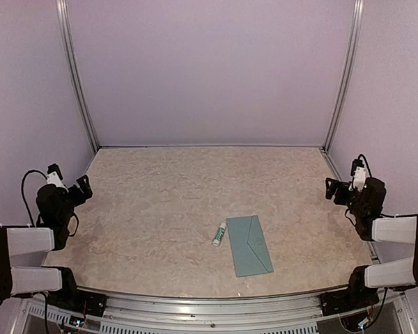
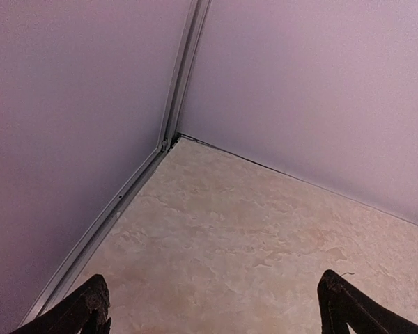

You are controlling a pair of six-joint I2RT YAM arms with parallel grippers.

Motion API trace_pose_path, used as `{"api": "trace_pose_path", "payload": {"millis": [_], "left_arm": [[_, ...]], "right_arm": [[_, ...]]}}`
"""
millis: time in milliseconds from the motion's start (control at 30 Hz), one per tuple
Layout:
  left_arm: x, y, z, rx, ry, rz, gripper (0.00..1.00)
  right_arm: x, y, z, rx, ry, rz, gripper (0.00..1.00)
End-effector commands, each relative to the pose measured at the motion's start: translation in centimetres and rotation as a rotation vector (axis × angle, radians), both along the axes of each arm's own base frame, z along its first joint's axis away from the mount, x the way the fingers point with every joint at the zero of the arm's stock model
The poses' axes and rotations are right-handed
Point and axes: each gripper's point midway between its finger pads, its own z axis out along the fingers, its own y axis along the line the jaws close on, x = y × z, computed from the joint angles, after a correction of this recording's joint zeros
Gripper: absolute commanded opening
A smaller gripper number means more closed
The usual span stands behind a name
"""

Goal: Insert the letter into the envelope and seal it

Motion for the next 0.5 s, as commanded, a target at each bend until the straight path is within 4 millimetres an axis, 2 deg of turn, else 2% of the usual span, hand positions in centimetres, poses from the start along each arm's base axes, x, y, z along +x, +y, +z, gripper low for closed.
{"api": "trace_pose_path", "payload": {"millis": [0, 167, 467], "left_arm": [[0.2, 0.9, 1.6, 0.070, -0.081, 0.044, 0.99], [1.3, 0.3, 0.5, 0.068, -0.047, -0.001, 0.99], [2.0, -0.1, -0.1, 0.078, -0.023, -0.013, 0.99]], "right_arm": [[0.3, -1.9, 0.8, -0.101, -0.121, -0.081, 1.00], [0.9, -1.3, -0.2, -0.105, -0.103, -0.043, 1.00], [0.4, -1.7, -0.2, -0.116, -0.125, -0.068, 1.00]]}}
